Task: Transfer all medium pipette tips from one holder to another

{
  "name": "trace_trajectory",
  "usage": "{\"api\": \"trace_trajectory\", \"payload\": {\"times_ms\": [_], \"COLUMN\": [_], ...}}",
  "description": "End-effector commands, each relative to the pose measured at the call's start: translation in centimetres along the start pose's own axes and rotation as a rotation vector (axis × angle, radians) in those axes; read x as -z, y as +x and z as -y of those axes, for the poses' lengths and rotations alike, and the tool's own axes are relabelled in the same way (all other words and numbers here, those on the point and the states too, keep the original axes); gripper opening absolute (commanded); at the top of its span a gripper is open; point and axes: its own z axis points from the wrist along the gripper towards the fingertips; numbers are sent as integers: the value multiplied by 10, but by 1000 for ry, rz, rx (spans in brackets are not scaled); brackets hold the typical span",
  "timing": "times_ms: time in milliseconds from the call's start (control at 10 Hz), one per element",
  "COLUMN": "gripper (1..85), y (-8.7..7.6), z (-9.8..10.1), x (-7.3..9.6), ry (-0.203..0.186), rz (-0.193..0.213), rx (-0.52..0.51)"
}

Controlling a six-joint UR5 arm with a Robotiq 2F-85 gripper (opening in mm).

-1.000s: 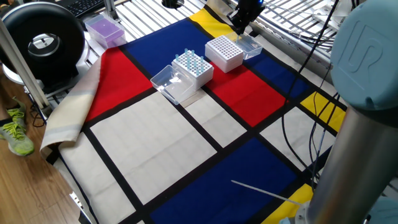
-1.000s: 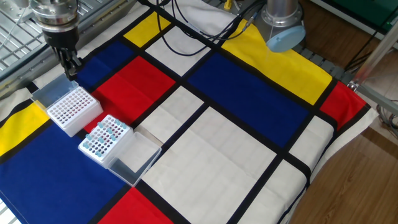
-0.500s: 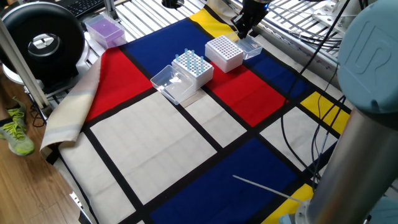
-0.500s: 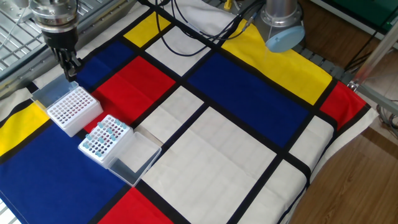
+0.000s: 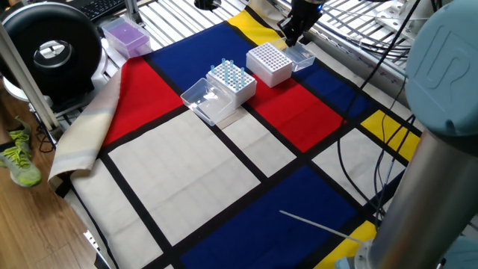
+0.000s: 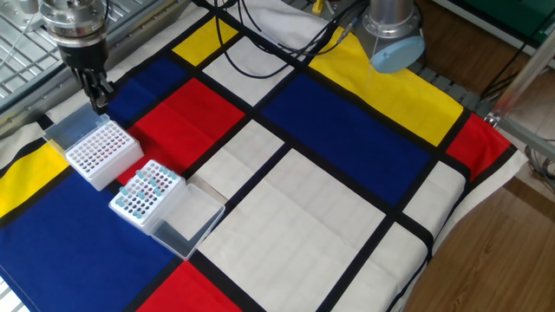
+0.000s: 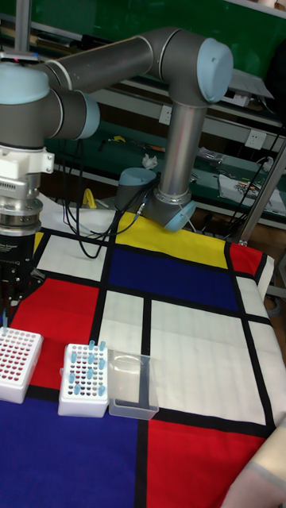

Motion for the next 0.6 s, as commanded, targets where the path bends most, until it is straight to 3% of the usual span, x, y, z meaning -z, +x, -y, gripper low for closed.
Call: {"api": "trace_trajectory", "payload": {"times_ms": [0,500], "gripper": [27,120], "y": [2,7], "z": [0,8], "x": [0,-1], "ry": [-11,-11], "rz": [-12,-29], "rx": [14,75]}}
